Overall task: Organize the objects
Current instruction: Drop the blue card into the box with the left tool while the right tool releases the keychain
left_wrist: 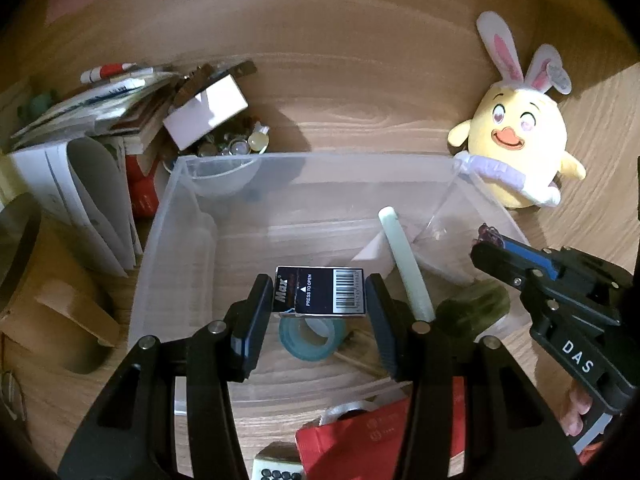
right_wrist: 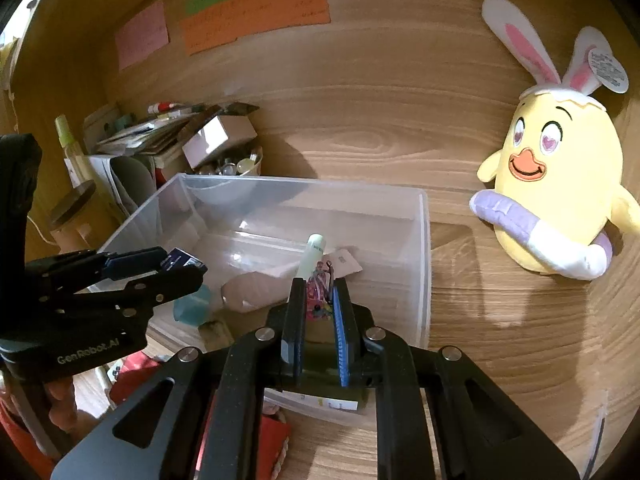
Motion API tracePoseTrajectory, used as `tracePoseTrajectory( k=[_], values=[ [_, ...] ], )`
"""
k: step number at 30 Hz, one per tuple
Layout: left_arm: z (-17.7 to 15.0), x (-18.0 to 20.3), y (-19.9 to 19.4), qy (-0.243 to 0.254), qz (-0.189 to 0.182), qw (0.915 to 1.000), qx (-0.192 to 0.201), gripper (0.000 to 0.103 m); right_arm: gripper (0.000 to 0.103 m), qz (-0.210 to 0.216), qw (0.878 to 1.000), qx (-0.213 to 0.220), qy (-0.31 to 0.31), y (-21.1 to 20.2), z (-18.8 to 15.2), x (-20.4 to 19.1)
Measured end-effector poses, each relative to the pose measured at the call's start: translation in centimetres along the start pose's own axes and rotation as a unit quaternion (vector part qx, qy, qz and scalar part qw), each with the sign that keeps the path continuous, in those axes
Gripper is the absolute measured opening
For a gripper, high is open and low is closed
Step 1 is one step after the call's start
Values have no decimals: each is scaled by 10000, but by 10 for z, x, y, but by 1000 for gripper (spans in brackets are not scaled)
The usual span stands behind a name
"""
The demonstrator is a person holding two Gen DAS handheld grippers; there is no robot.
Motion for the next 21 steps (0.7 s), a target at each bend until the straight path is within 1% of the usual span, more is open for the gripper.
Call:
tracePoseTrajectory(
  k=[3,5,7,9,13,15,17,20,21],
  values=[
    [-2,0,5,-57,-44,9999,-118,47,11,-45,10000,-51,-55,3,-1,-1],
    [-2,-1,5,-67,-22,9999,-127,48,11,-53,9999,-75,-75,4,-1,-2],
    [-2,-2,4,-68,-31,9999,-135,51,11,-75,9999,-80,-75,5,-1,-1],
    [-2,-3,2,-106,-35,9999,-128,62,11,-101,9999,-102,-75,6,-1,0],
    [-2,-3,-7,-153,-124,9998,-48,64,13,-107,9997,-198,-38,9,-3,2],
    [-2,-5,-13,-137,-76,9999,32,70,20,-134,9996,-238,-49,10,-4,2],
    [-3,-7,-22,-125,11,9998,159,74,34,-209,9995,-219,-90,8,-4,2],
    [-7,-11,-33,-110,64,9996,266,80,45,-380,9989,-109,-236,3,-2,-1],
    [-9,-13,-36,-120,74,9995,288,82,45,-420,9987,-85,-283,1,-1,-2]
  ],
)
Point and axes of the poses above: each gripper's, at about its wrist camera, not at the fingertips, and y roughly the way its jaws point, x to its right, z to its top, the point moved 9 cm from there along y, roughly the way its jaws point, and after that the axes turned 14 degrees about z, right-handed, at the moved point
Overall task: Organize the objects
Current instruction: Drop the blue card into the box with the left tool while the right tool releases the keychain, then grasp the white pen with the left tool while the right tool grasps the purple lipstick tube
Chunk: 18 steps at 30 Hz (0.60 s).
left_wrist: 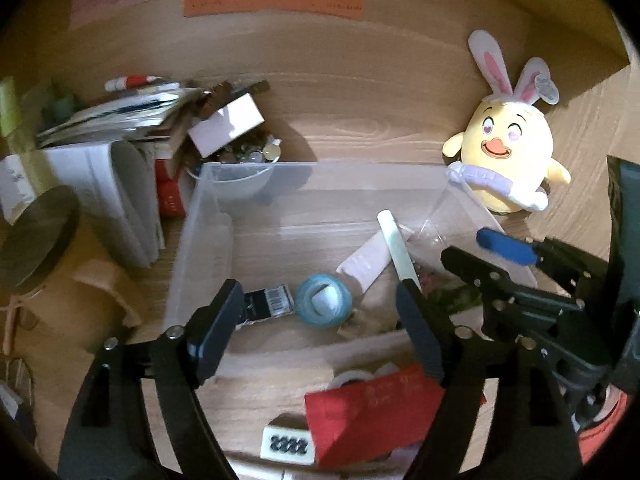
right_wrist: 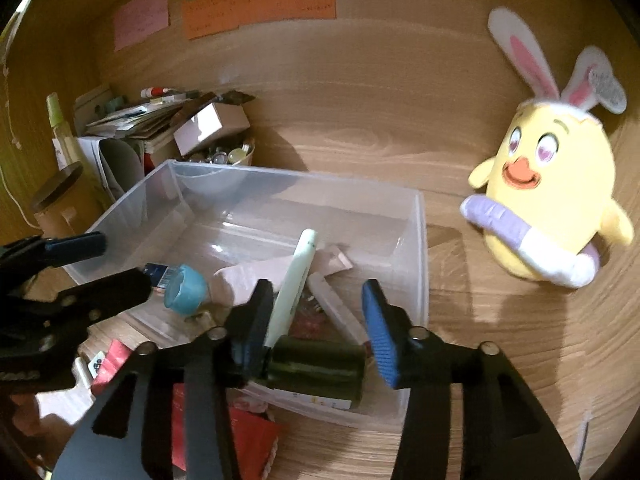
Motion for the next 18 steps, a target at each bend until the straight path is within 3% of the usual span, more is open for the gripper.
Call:
tracePoseTrajectory(
  k=[12,18],
  values=[
    [-27,-22,-43,152,156,9995,237,94,66,-38,9998,113,-134,-23,0,-11],
    [-53,-29,-42,244,217,9995,0,96,68,129,9995,154,-248,-44,-14,-28]
  ],
)
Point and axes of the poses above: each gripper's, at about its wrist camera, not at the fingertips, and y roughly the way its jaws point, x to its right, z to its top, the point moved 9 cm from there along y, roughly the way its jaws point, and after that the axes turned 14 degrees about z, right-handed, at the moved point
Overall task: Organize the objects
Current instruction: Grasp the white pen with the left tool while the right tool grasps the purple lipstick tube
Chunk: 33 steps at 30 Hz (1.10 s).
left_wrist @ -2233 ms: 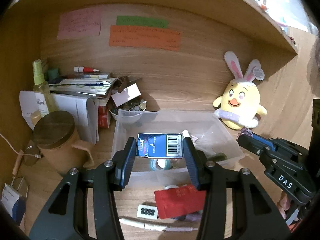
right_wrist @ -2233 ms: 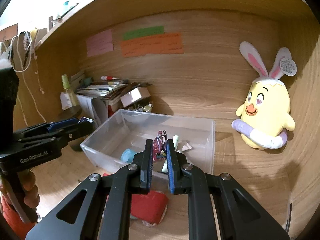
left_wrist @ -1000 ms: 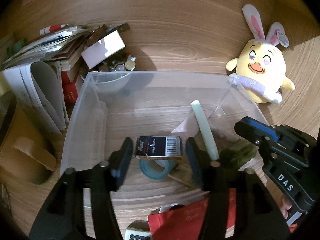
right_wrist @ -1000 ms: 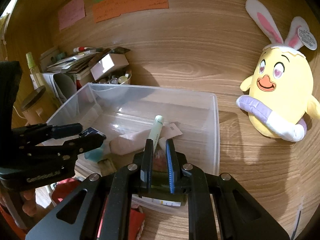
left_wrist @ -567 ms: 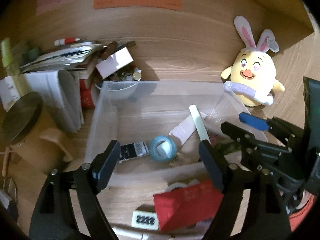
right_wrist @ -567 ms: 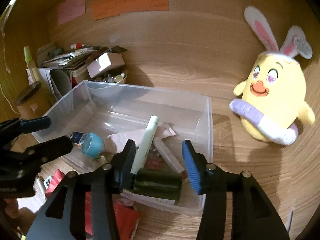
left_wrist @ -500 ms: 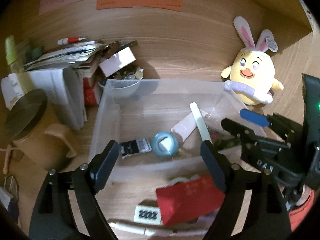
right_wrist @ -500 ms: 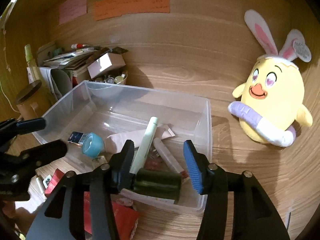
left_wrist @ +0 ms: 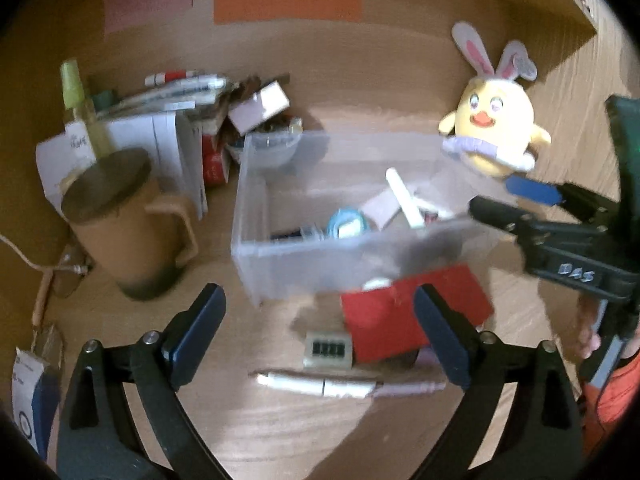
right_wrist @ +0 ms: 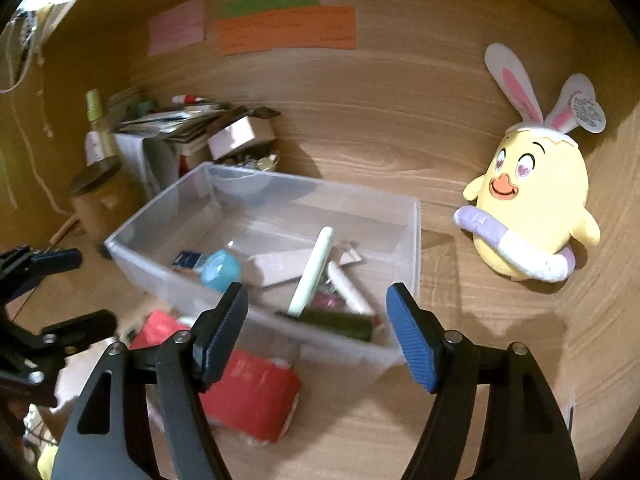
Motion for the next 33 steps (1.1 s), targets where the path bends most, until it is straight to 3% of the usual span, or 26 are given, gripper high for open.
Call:
tracePoseTrajectory(
  k=[9,16,22,24,29,33],
  values=[
    [-44,15,20,154,-3,9986,-514,96,68,212,9992,-333,-64,-9,-47,-25],
    [-58,14,31,273,461,9970,-564,96,69,377,9972,-651,-59,-6,-79,-36],
    [-74,-4,29,264,715,9950,-651,96,68,938,9915,-898,119,3,-93,-47],
    [-83,-15,28,133,734,9946,-723,96,64,1081,9898,-917,164,4,-96,-51],
    [-95,-40,13,-229,758,9940,-752,96,42,1373,9850,-1035,156,9,-100,-64],
    [-102,-50,5,-278,710,9941,-772,96,33,1504,9816,-1176,32,19,-101,-76]
  ],
)
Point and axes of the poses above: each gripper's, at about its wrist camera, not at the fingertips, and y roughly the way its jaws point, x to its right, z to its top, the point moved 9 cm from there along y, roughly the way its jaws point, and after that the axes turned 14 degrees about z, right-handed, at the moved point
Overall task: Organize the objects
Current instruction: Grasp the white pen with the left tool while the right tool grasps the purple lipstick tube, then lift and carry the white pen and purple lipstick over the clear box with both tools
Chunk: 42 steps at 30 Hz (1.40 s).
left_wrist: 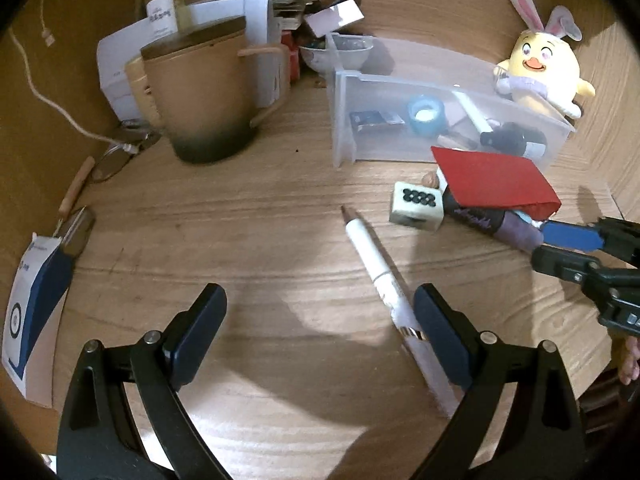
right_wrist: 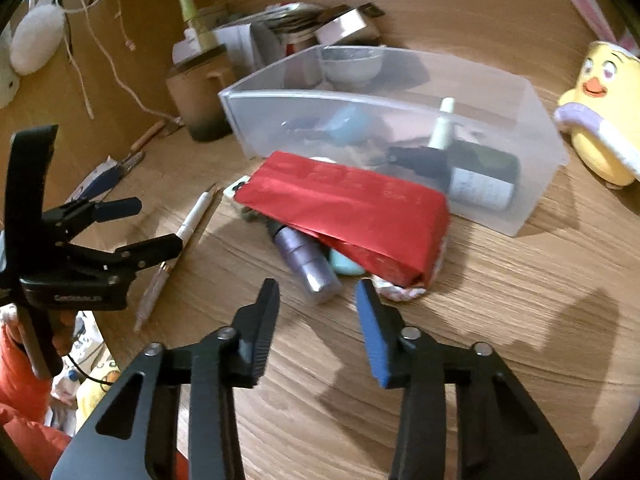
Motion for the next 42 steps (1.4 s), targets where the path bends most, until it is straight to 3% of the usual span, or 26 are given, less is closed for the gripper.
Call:
tracePoseTrajectory(
  k=[1,5,9,15,24,35,42],
  values=[
    [-1,1,-1,22,-25,10000,5,95,32,14,10000,-39,-43,4,2,-3],
    [-3,12,-1,178,-166,9997,8,68,20,69,9998,-131,-113,15,10,-11],
    [-1,18,-6,235,-236,9994,133,39,19,0,9997,-118,-219,17,11,-18],
    [-4,14,-9,281,-275,9990,206,13,19,-51,9992,-216,-338,2,-5,-24],
    [-7,6,-9,344,-407,9985,159,11,21,-152,9979,-477,-405,0,-14,-27],
    [4,1,0,61,-558,9981,234,10,21,-191,9989,-246,-350,29,7,-30],
    [20,-7,-13,-179,-647,9968,425,10,21,-71,9981,165,-586,13,22,-53]
  ],
)
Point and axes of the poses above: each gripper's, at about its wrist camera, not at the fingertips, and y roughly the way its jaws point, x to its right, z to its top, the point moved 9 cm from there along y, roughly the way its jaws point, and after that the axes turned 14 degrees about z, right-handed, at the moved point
